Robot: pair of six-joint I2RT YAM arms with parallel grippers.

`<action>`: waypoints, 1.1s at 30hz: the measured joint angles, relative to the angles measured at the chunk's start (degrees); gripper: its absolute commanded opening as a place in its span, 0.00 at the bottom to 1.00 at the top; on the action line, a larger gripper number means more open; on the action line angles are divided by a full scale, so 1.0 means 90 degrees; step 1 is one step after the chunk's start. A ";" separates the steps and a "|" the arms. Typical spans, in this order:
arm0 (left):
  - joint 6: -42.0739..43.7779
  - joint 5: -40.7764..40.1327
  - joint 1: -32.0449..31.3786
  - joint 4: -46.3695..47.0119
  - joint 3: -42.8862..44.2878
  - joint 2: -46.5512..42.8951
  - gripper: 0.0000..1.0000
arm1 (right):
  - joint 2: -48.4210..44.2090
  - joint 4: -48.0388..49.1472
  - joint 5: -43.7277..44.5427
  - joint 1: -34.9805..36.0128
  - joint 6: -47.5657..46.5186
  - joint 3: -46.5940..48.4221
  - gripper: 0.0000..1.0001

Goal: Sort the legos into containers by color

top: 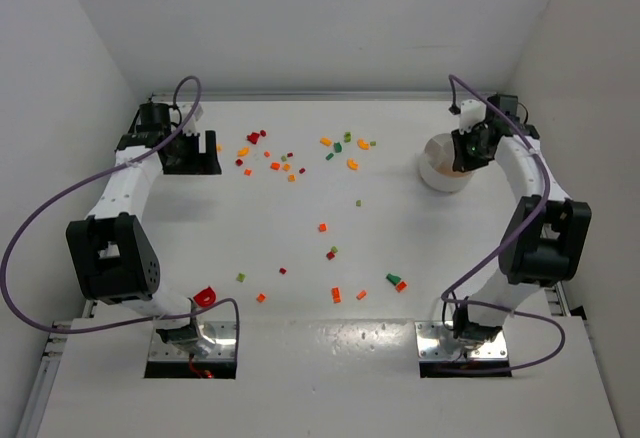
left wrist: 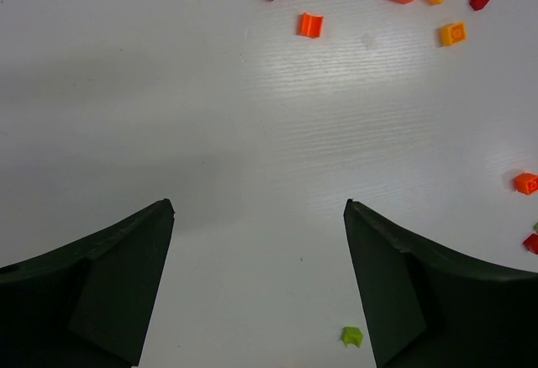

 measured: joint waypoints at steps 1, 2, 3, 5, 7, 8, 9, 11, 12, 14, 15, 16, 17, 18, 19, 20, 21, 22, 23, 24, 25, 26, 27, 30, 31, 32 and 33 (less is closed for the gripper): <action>-0.0002 0.0000 -0.0002 0.0000 0.0002 0.0000 0.88 | 0.0073 0.0000 -0.0002 -0.0010 0.0002 0.0000 0.03; -0.0007 0.0000 0.0000 0.0000 0.0005 0.0000 0.88 | 0.0146 0.0002 -0.0005 -0.0012 0.0005 0.0000 0.03; -0.0012 -0.0010 0.0000 0.0000 0.0007 0.0002 0.88 | 0.0214 0.0000 -0.0007 -0.0010 0.0005 0.0000 0.05; -0.0015 -0.0036 -0.0002 0.0000 0.0012 0.0019 0.88 | 0.0325 0.0000 -0.0005 -0.0010 0.0005 0.0000 0.07; -0.0015 -0.0053 0.0000 0.0000 0.0022 0.0053 0.88 | 0.0384 0.0002 0.0002 -0.0010 0.0015 0.0000 0.13; -0.0015 -0.0070 0.0000 0.0005 0.0034 0.0075 0.88 | 0.0403 0.0005 0.0002 -0.0010 0.0022 0.0000 0.15; -0.0015 -0.0095 0.0000 0.0010 0.0044 0.0092 0.88 | 0.0410 0.0022 0.0007 -0.0010 0.0039 0.0000 0.17; -0.0015 -0.0134 0.0000 0.0015 0.0058 0.0119 0.88 | 0.0425 0.0061 0.0053 -0.0010 0.0087 0.0000 0.24; -0.0015 -0.0151 0.0000 0.0012 0.0066 0.0131 0.88 | 0.0432 0.0073 0.0073 -0.0010 0.0112 0.0000 0.26; -0.0019 -0.0192 -0.0002 0.0015 0.0097 0.0172 0.88 | 0.0471 0.0114 0.0119 -0.0010 0.0158 0.0002 0.32; -0.0022 -0.0211 0.0000 0.0015 0.0136 0.0209 0.88 | 0.0498 0.0126 0.0134 -0.0010 0.0172 0.0002 0.32; -0.0022 -0.0219 0.0000 0.0012 0.0177 0.0248 0.88 | 0.0532 0.0143 0.0138 -0.0010 0.0187 0.0002 0.34; -0.0024 -0.0240 -0.0002 0.0019 0.0228 0.0289 0.88 | 0.0566 0.0170 0.0153 -0.0010 0.0206 0.0002 0.36; -0.0029 -0.0265 0.0000 0.0024 0.0270 0.0325 0.88 | 0.0602 0.0185 0.0172 -0.0010 0.0228 0.0002 0.38; -0.0036 -0.0282 -0.0002 0.0022 0.0308 0.0352 0.88 | 0.0627 0.0197 0.0202 -0.0010 0.0253 0.0002 0.39; -0.0041 -0.0313 0.0000 0.0022 0.0359 0.0391 0.88 | 0.0646 0.0223 0.0228 -0.0010 0.0277 0.0002 0.41; -0.0039 -0.0340 0.0000 0.0022 0.0406 0.0430 0.88 | 0.0656 0.0236 0.0245 -0.0010 0.0301 0.0002 0.41; -0.0039 -0.0393 0.0000 0.0019 0.0476 0.0493 0.88 | 0.0656 0.0245 0.0260 -0.0010 0.0318 0.0002 0.42; -0.0039 -0.0454 -0.0002 0.0007 0.0563 0.0568 0.88 | 0.0656 0.0248 0.0270 -0.0010 0.0338 0.0002 0.43; -0.0032 -0.0493 0.0000 -0.0002 0.0668 0.0653 0.85 | 0.0651 0.0250 0.0274 -0.0010 0.0347 0.0002 0.43; -0.0034 -0.0549 0.0005 0.0005 0.0799 0.0760 0.85 | 0.0648 0.0255 0.0279 -0.0010 0.0362 0.0002 0.43; -0.0019 -0.0595 0.0015 -0.0002 0.0945 0.0877 0.83 | 0.0641 0.0260 0.0282 -0.0010 0.0369 0.0002 0.43; -0.0015 -0.0627 0.0017 0.0010 0.1081 0.0993 0.80 | 0.0629 0.0272 0.0287 -0.0010 0.0384 0.0002 0.43; -0.0005 -0.0814 0.0019 -0.0041 0.1608 0.1452 0.65 | 0.0517 0.0306 0.0272 -0.0010 0.0430 0.0002 0.43; 0.0005 -0.0903 0.0022 -0.0131 0.1851 0.1664 0.58 | 0.0452 0.0313 0.0243 -0.0010 0.0440 0.0002 0.43; 0.0017 -0.1020 0.0024 -0.0192 0.2113 0.1897 0.52 | 0.0369 0.0311 0.0204 -0.0010 0.0444 0.0002 0.43; 0.0024 -0.1146 0.0027 -0.0245 0.2385 0.2140 0.42 | 0.0255 0.0304 0.0148 -0.0010 0.0457 0.0002 0.43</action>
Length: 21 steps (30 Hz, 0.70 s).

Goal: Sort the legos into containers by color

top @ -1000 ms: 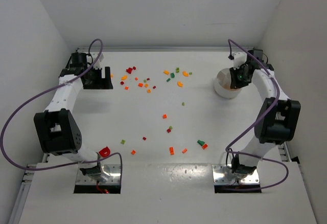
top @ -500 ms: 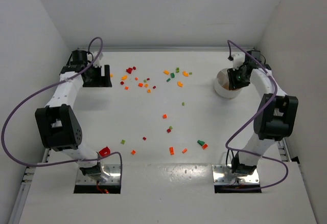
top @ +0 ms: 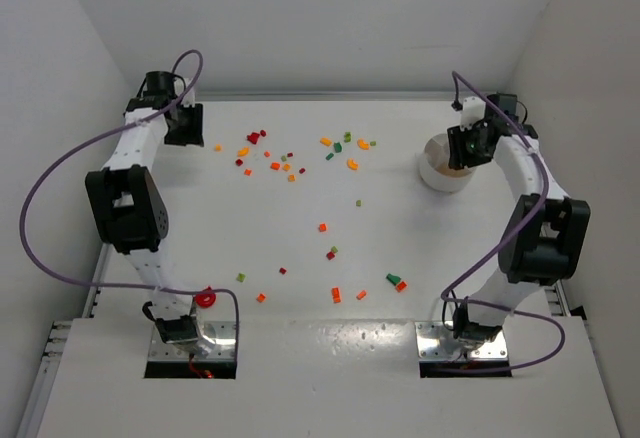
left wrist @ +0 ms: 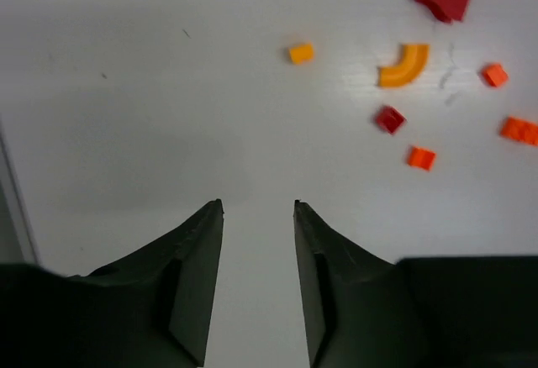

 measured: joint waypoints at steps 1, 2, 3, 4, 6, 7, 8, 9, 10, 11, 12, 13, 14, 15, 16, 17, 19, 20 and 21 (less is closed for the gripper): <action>0.0010 -0.0138 0.0005 -0.0090 0.0386 0.0325 0.37 | -0.0109 -0.0007 -0.0068 0.0000 0.0005 0.0000 0.43; 0.0051 -0.0274 0.0007 -0.0119 0.0733 0.0634 0.33 | -0.0248 -0.0024 -0.0138 0.0002 0.0012 0.0000 0.43; 0.0085 -0.0418 0.0007 -0.0134 0.1030 0.0928 0.26 | -0.0391 -0.0066 -0.0231 0.0017 0.0024 0.0000 0.43; 0.0112 -0.0612 -0.0010 -0.0204 0.1396 0.1282 0.24 | -0.0539 -0.0119 -0.0325 0.0017 0.0027 0.0000 0.43; 0.0165 -0.0916 -0.0015 -0.0250 0.1860 0.1829 0.23 | -0.0755 -0.0194 -0.0498 0.0022 0.0029 0.0010 0.43; 0.0182 -0.1044 -0.0017 -0.0287 0.2025 0.2069 0.22 | -0.0848 -0.0250 -0.0595 0.0032 0.0029 0.0012 0.43; 0.0202 -0.1171 -0.0024 -0.0345 0.2166 0.2297 0.22 | -0.0937 -0.0304 -0.0680 0.0053 0.0039 0.0015 0.43; 0.0206 -0.1280 -0.0029 -0.0384 0.2276 0.2482 0.21 | -0.1008 -0.0355 -0.0770 0.0061 0.0051 0.0015 0.43; 0.0221 -0.1384 -0.0032 -0.0423 0.2375 0.2669 0.21 | -0.1030 -0.0376 -0.0801 0.0068 0.0056 0.0015 0.43; 0.0253 -0.1486 -0.0046 -0.0476 0.2480 0.2851 0.21 | -0.1052 -0.0425 -0.0877 0.0070 0.0058 0.0015 0.43; 0.0306 -0.1579 -0.0058 -0.0495 0.2565 0.3011 0.21 | -0.1069 -0.0474 -0.0925 0.0083 0.0066 0.0015 0.43; 0.0338 -0.1644 -0.0075 -0.0505 0.2628 0.3135 0.23 | -0.1071 -0.0505 -0.0954 0.0095 0.0073 0.0015 0.43; 0.0391 -0.1717 -0.0104 -0.0505 0.2674 0.3247 0.25 | -0.1076 -0.0544 -0.0988 0.0102 0.0075 0.0015 0.43; 0.0495 -0.1775 -0.0148 -0.0510 0.2686 0.3332 0.26 | -0.1078 -0.0590 -0.1035 0.0102 0.0078 0.0015 0.43; 0.0578 -0.1826 -0.0194 -0.0520 0.2686 0.3385 0.30 | -0.1078 -0.0622 -0.1061 0.0102 0.0075 0.0015 0.43; 0.0733 -0.1931 -0.0267 -0.0522 0.2686 0.3432 0.32 | -0.1078 -0.0646 -0.1095 0.0102 0.0075 0.0015 0.43; 0.1018 -0.1996 -0.0452 -0.0444 0.2676 0.3432 0.33 | -0.1078 -0.0690 -0.1163 0.0102 0.0075 0.0015 0.43; 0.1151 -0.2062 -0.0515 -0.0389 0.2659 0.3432 0.33 | -0.1078 -0.0707 -0.1209 0.0102 0.0075 0.0015 0.43; 0.1292 -0.2130 -0.0697 -0.0359 0.2642 0.3434 0.34 | -0.1078 -0.0724 -0.1236 0.0102 0.0075 0.0015 0.43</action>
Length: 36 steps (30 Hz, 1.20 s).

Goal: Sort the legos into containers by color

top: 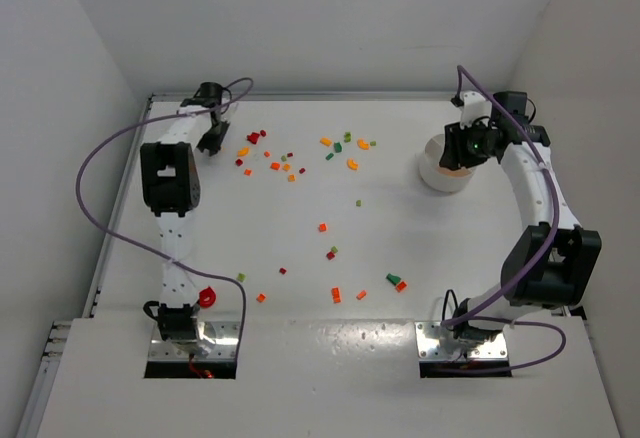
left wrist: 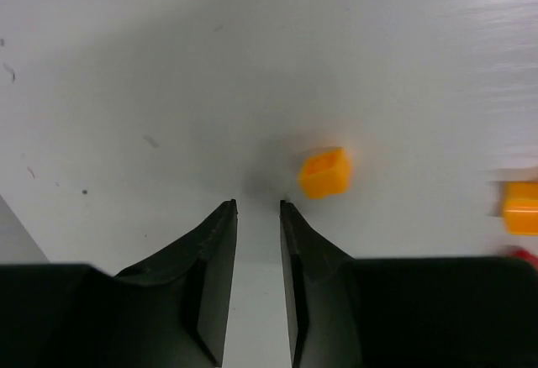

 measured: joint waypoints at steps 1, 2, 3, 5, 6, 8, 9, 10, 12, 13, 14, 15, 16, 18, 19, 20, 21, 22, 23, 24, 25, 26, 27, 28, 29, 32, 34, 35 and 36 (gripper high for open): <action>0.0182 -0.0058 -0.0143 0.0029 0.0000 0.0015 0.34 | 0.0000 -0.0024 -0.0027 0.0000 0.0000 0.0000 0.43; 0.0342 -0.0141 -0.0306 0.0070 0.0002 0.0044 0.34 | 0.0000 -0.0051 -0.0041 0.0000 0.0000 0.0000 0.43; 0.0537 -0.0250 -0.0486 0.0124 0.0010 0.0070 0.32 | 0.0000 -0.0075 -0.0056 0.0000 0.0000 0.0000 0.43; 0.0789 -0.0384 -0.0746 0.0189 0.0017 0.0114 0.32 | 0.0000 -0.0104 -0.0087 0.0000 0.0000 0.0000 0.43; 0.0911 -0.0437 -0.0869 0.0211 0.0017 0.0124 0.32 | 0.0000 -0.0109 -0.0097 0.0000 -0.0002 0.0000 0.43; 0.1069 -0.0393 -0.1061 0.0257 -0.0024 0.0121 0.32 | 0.0000 -0.0112 -0.0126 0.0000 -0.0002 0.0000 0.43; 0.1146 -0.0391 -0.1151 0.0308 -0.0095 0.0085 0.32 | -0.0005 -0.0112 -0.0136 0.0000 -0.0002 0.0000 0.43; 0.1207 -0.0330 -0.1251 0.0372 -0.0236 0.0005 0.32 | -0.0012 -0.0114 -0.0138 0.0000 -0.0007 0.0000 0.43; 0.1273 -0.0146 -0.1396 0.0542 -0.0709 -0.0267 0.32 | -0.0024 -0.0121 -0.0143 0.0000 -0.0015 0.0000 0.43; 0.1287 -0.0029 -0.1469 0.0607 -0.0969 -0.0442 0.32 | -0.0029 -0.0129 -0.0146 0.0000 -0.0027 0.0000 0.43; 0.1292 0.0155 -0.1557 0.0690 -0.1401 -0.0704 0.32 | -0.0032 -0.0146 -0.0158 0.0000 -0.0029 0.0000 0.43; 0.1287 0.0308 -0.1649 0.0724 -0.1712 -0.0911 0.32 | -0.0034 -0.0151 -0.0165 0.0000 -0.0029 0.0000 0.43; 0.1287 0.0471 -0.1751 0.0736 -0.2001 -0.1107 0.32 | -0.0034 -0.0163 -0.0189 0.0000 -0.0032 0.0000 0.43; 0.1260 0.0899 -0.2045 0.0690 -0.2494 -0.1445 0.32 | -0.0034 -0.0185 -0.0238 0.0000 -0.0032 0.0000 0.43; 0.1239 0.1069 -0.2222 0.0690 -0.2686 -0.1576 0.32 | -0.0034 -0.0202 -0.0284 0.0000 -0.0032 0.0000 0.43; 0.1219 0.1251 -0.2404 0.0697 -0.2851 -0.1693 0.32 | -0.0034 -0.0216 -0.0330 0.0000 -0.0032 0.0000 0.43; 0.1188 0.1443 -0.2611 0.0714 -0.3045 -0.1821 0.32 | -0.0034 -0.0221 -0.0367 0.0000 -0.0032 0.0000 0.43; 0.1163 0.1671 -0.2863 0.0682 -0.3230 -0.1945 0.31 | -0.0034 -0.0231 -0.0406 0.0000 -0.0032 0.0000 0.43; 0.1137 0.1838 -0.3038 0.0661 -0.3342 -0.2025 0.31 | -0.0034 -0.0238 -0.0454 0.0000 -0.0032 0.0000 0.43; 0.1093 0.2144 -0.3223 0.0646 -0.3466 -0.2108 0.31 | -0.0034 -0.0253 -0.0510 0.0000 -0.0039 0.0000 0.43; 0.1069 0.2278 -0.3415 0.0614 -0.3575 -0.2174 0.31 | -0.0034 -0.0267 -0.0554 0.0000 -0.0051 0.0000 0.43; 0.0998 0.2497 -0.3594 0.0583 -0.3653 -0.2234 0.33 | -0.0034 -0.0289 -0.0639 0.0000 -0.0061 0.0000 0.43; 0.0933 0.2739 -0.3728 0.0549 -0.3704 -0.2293 0.38 | -0.0036 -0.0338 -0.0716 0.0005 -0.0092 0.0000 0.43; 0.0850 0.2941 -0.3825 0.0493 -0.3721 -0.2341 0.43 | -0.0036 -0.0401 -0.0816 0.0015 -0.0134 0.0000 0.43; 0.0770 0.3099 -0.3844 0.0459 -0.3725 -0.2397 0.49 | -0.0034 -0.0474 -0.0916 0.0036 -0.0185 0.0000 0.43; 0.0323 0.3485 -0.3582 0.0391 -0.3716 -0.2800 0.60 | -0.0034 -0.0641 -0.1222 0.0197 -0.0277 0.0000 0.43; -0.0010 0.3640 -0.3157 0.0423 -0.3657 -0.3225 0.64 | -0.0022 -0.0699 -0.1387 0.0478 -0.0296 0.0000 0.43; -0.0163 0.3653 -0.2868 0.0486 -0.3619 -0.3490 0.65 | -0.0010 -0.0670 -0.1457 0.0690 -0.0279 0.0000 0.43; -0.0291 0.3638 -0.2620 0.0563 -0.3594 -0.3733 0.66 | 0.0010 -0.0624 -0.1489 0.0906 -0.0250 -0.0007 0.43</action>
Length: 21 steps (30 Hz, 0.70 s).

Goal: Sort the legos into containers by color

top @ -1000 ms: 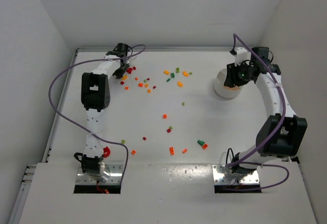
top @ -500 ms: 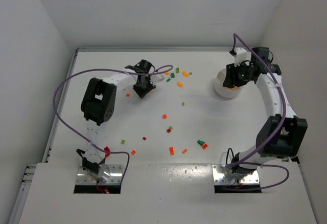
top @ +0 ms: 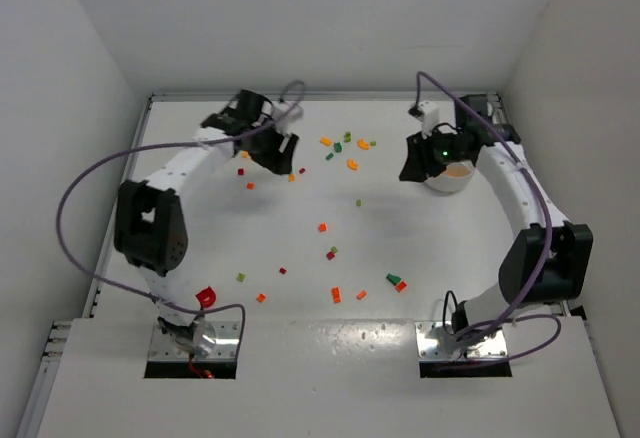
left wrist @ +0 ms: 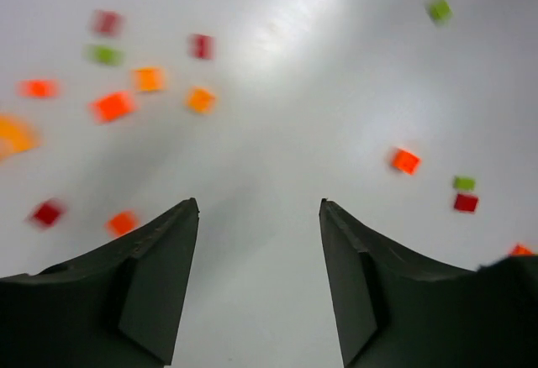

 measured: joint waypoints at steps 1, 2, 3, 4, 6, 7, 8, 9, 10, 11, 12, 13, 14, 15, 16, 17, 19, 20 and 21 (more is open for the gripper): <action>-0.0148 -0.0041 0.0296 0.0095 0.0024 -0.0299 0.68 | 0.0019 0.0112 0.0000 0.0270 0.0039 -0.0032 0.43; -0.0270 -0.0104 0.0561 0.0180 0.0044 -0.0563 0.68 | 0.0061 0.0245 0.0010 0.0595 0.0085 -0.0058 0.43; -0.0420 -0.0194 0.0855 0.0260 0.0075 -0.0852 0.69 | 0.0129 0.0398 0.0041 0.0930 0.0163 -0.0080 0.43; -0.0563 -0.0299 0.1117 0.0357 0.0080 -0.1127 0.70 | 0.0223 0.0527 0.0061 0.1209 0.0216 -0.0085 0.41; -0.0891 -0.0444 0.1610 0.0493 0.0080 -0.1615 0.71 | 0.0505 0.0886 0.0197 0.1821 0.0372 -0.0083 0.41; -0.1020 -0.0486 0.1792 0.0546 0.0070 -0.1778 0.74 | 0.0692 0.1064 0.0328 0.2079 0.0430 -0.0075 0.40; -0.1158 -0.0493 0.2028 0.0600 0.0046 -0.1926 0.75 | 0.0891 0.1166 0.0437 0.2297 0.0471 -0.0036 0.40; -0.1275 -0.0476 0.2217 0.0644 0.0012 -0.2035 0.75 | 0.1168 0.1231 0.0556 0.2533 0.0529 0.0061 0.38; -0.1401 -0.0425 0.2438 0.0687 -0.0041 -0.2125 0.75 | 0.1460 0.1246 0.0690 0.2739 0.0568 0.0236 0.38; -0.1498 -0.0372 0.2625 0.0712 -0.0097 -0.2166 0.75 | 0.1826 0.1307 0.0838 0.2934 0.0622 0.0469 0.38; -0.1598 -0.0274 0.2841 0.0729 -0.0163 -0.2181 0.76 | 0.2188 0.1362 0.0984 0.3121 0.0678 0.0712 0.37; -0.1664 -0.0219 0.2956 0.0731 -0.0221 -0.2181 0.76 | 0.2509 0.1404 0.1098 0.3271 0.0724 0.0930 0.37; -0.1729 -0.0163 0.3118 0.0726 -0.0323 -0.2181 0.76 | 0.2815 0.1401 0.1207 0.3415 0.0782 0.1180 0.36; -0.1800 -0.0092 0.3271 0.0692 -0.0410 -0.2181 0.76 | 0.3140 0.1387 0.1319 0.3570 0.0867 0.1481 0.36; -0.1855 -0.0029 0.3378 0.0644 -0.0459 -0.2176 0.76 | 0.3436 0.1404 0.1426 0.3706 0.0957 0.1746 0.36; -0.1885 0.0019 0.3461 0.0614 -0.0493 -0.2176 0.76 | 0.3677 0.1413 0.1542 0.3820 0.1044 0.1977 0.36; -0.1938 0.0117 0.3606 0.0585 -0.0500 -0.2176 0.76 | 0.4085 0.1477 0.1848 0.4046 0.1253 0.2336 0.35; -0.1970 0.0163 0.3657 0.0600 -0.0500 -0.2176 0.76 | 0.4209 0.1501 0.2028 0.4143 0.1382 0.2429 0.35; -0.1989 0.0211 0.3706 0.0602 -0.0500 -0.2176 0.76 | 0.4323 0.1518 0.2193 0.4245 0.1518 0.2518 0.34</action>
